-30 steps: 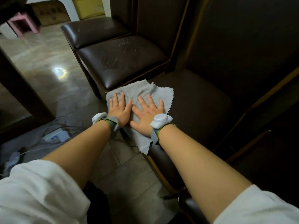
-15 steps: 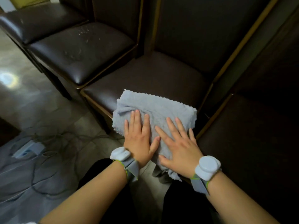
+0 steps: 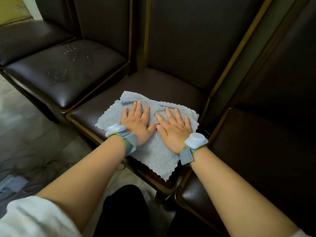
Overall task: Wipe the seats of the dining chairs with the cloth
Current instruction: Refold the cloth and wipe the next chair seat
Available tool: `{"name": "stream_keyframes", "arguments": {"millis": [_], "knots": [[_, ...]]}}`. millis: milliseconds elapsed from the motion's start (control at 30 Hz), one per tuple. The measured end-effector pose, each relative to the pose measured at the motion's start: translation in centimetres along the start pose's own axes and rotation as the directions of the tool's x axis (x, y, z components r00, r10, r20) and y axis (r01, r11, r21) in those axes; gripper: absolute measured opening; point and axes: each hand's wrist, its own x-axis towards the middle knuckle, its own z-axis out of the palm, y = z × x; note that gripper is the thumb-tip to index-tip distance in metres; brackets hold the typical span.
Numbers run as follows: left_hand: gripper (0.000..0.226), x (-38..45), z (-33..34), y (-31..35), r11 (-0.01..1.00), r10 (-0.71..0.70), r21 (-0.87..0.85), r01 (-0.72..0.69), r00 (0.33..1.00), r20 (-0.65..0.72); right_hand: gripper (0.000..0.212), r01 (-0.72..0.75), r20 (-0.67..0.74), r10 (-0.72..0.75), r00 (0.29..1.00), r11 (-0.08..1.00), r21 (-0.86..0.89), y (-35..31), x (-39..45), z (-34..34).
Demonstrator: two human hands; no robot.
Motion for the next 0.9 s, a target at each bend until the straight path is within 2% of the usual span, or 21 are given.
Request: {"name": "stream_keyframes", "arguments": {"millis": [200,400,533,600,733,833,900], "knots": [[0.077,7.3,-1.5,0.9,0.998,0.058,0.031,-0.060,0.996,0.060,0.052,-0.096,-0.027,0.097,0.995,0.995,0.022,2.9,5.4,-2.2],[0.077,13.6,-1.5,2.3,0.997,0.066,0.043,-0.067,0.998,0.020,0.053,-0.165,-0.061,0.166,0.984,0.986,0.025,5.4,10.2,-3.6],[0.076,17.2,-1.7,1.8,0.992,0.125,0.021,-0.125,0.992,0.007,0.056,-0.150,-0.114,0.141,0.983,0.986,-0.077,6.6,13.0,-4.0],[0.073,19.2,-1.7,0.9,0.991,0.136,-0.012,-0.136,0.991,-0.002,0.060,-0.121,-0.090,0.113,0.990,0.987,-0.101,6.7,15.2,-4.3],[0.065,23.9,-2.0,-1.1,0.989,0.132,-0.067,-0.132,0.991,-0.014,0.056,-0.056,-0.040,0.053,0.998,0.995,-0.088,6.2,19.9,-5.3],[0.056,25.8,-1.8,-2.2,0.983,0.134,-0.117,-0.142,0.988,-0.073,0.057,-0.050,-0.030,0.048,0.998,0.997,-0.059,4.8,22.5,-4.9],[0.051,26.2,-1.9,-2.9,0.977,0.121,-0.160,-0.139,0.985,-0.119,0.057,-0.050,-0.073,0.045,0.996,0.997,-0.063,3.7,23.3,-4.8]]}}
